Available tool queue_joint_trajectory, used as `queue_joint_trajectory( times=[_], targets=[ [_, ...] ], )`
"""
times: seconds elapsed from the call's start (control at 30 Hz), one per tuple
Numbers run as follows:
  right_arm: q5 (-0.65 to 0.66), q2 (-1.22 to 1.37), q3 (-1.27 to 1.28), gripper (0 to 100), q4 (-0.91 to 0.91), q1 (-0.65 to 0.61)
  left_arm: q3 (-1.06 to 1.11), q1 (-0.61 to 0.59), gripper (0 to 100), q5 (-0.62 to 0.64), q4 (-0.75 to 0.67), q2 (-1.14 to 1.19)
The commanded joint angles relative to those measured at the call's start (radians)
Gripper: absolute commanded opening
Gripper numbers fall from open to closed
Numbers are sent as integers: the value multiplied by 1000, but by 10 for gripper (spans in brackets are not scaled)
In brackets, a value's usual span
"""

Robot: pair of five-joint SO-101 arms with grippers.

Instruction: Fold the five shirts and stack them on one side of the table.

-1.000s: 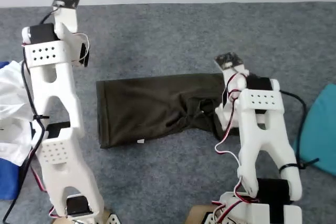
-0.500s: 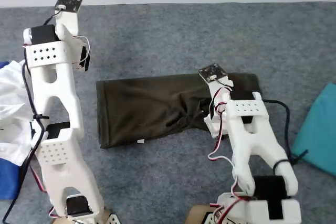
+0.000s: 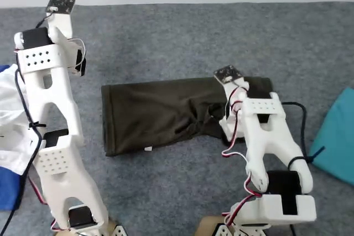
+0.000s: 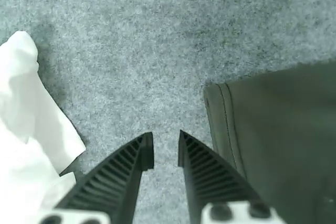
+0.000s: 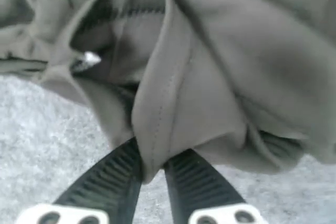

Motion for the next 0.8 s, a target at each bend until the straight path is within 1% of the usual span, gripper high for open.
queue_joint_trajectory(
  times=[0.0,0.13,0.27,0.37,0.47,0.6,0.77],
  targets=[
    [8,-4,-147,11,50,8,-4,-2,90,-2,21,-69],
    [8,5,-290,11,99,8,-4,2,90,-2,21,-69],
    [9,7,-347,11,90,10,-4,3,90,-2,21,-69],
    [11,8,-339,11,65,18,-4,3,90,-2,21,-69],
    [9,16,-311,11,16,61,-4,3,90,-2,21,-68],
    [9,85,-310,11,-25,114,-4,3,90,-2,21,-68],
    [8,143,-315,13,-96,148,-4,5,90,-14,23,-68]
  ],
)
